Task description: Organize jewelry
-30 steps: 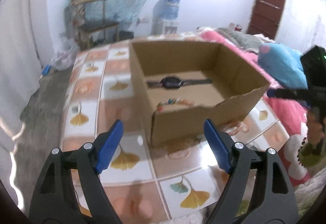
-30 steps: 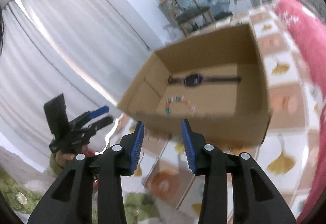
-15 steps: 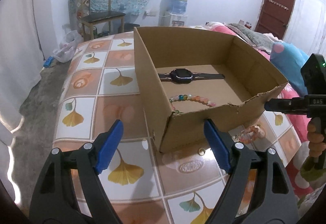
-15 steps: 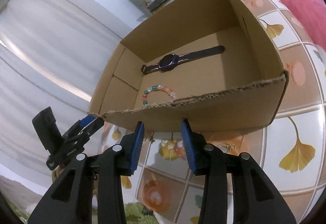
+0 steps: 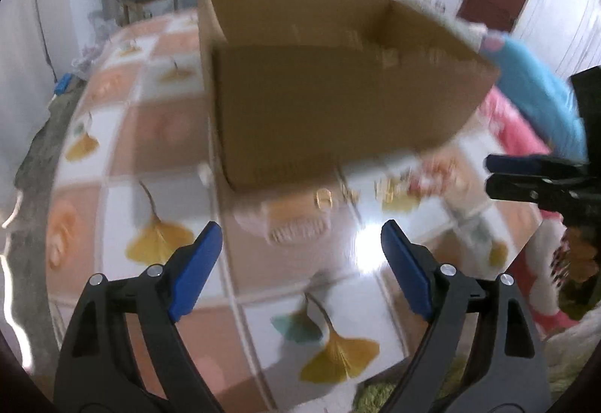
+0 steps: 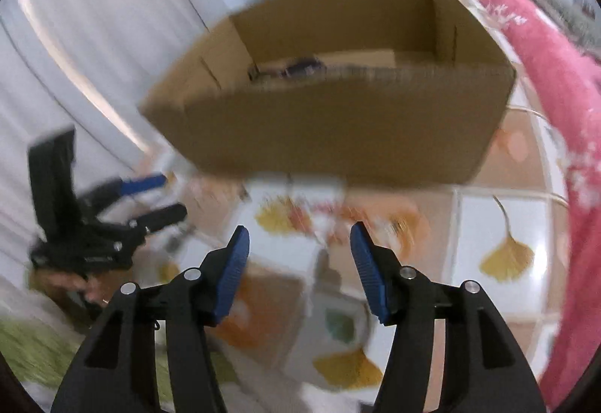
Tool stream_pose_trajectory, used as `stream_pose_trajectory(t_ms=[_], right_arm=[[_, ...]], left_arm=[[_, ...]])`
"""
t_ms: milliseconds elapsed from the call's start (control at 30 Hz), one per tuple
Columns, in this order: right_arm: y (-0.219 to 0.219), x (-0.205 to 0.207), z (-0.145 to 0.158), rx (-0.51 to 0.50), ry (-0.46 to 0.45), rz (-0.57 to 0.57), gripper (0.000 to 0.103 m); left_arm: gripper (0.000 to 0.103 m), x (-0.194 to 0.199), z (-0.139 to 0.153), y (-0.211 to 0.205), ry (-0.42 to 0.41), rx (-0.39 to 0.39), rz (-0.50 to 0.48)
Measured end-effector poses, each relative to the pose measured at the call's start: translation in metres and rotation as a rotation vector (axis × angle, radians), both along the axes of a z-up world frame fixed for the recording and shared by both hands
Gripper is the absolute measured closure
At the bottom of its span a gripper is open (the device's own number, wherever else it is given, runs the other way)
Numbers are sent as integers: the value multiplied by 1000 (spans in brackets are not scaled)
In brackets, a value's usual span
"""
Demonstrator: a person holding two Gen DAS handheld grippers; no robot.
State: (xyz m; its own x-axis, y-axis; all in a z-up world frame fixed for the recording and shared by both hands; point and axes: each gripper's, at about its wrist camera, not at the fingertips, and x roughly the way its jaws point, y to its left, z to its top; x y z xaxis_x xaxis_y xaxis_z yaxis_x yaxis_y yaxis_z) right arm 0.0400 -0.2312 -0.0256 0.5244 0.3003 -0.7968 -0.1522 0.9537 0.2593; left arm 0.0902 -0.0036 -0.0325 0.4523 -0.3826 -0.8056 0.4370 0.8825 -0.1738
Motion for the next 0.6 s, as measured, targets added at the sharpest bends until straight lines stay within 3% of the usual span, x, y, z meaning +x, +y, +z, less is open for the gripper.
stream_pose_trajectory(t_ms=[67,267,367,600], right_arm=[[2,-10,-8,-87,22,-37,47],[-2,-19,-28,-184,71,-139,46],[3,-17,-37,-213,85,-137,38],[9,-28,-43,-230,92,-112,7]], left_arm=[[20,0,-9,-6,18,49,9],[9,-2,-18,-13,11,134,42],[8,-5,-20,-20,-2,190,26],[8,-6,-19,-23,-4,192,25]])
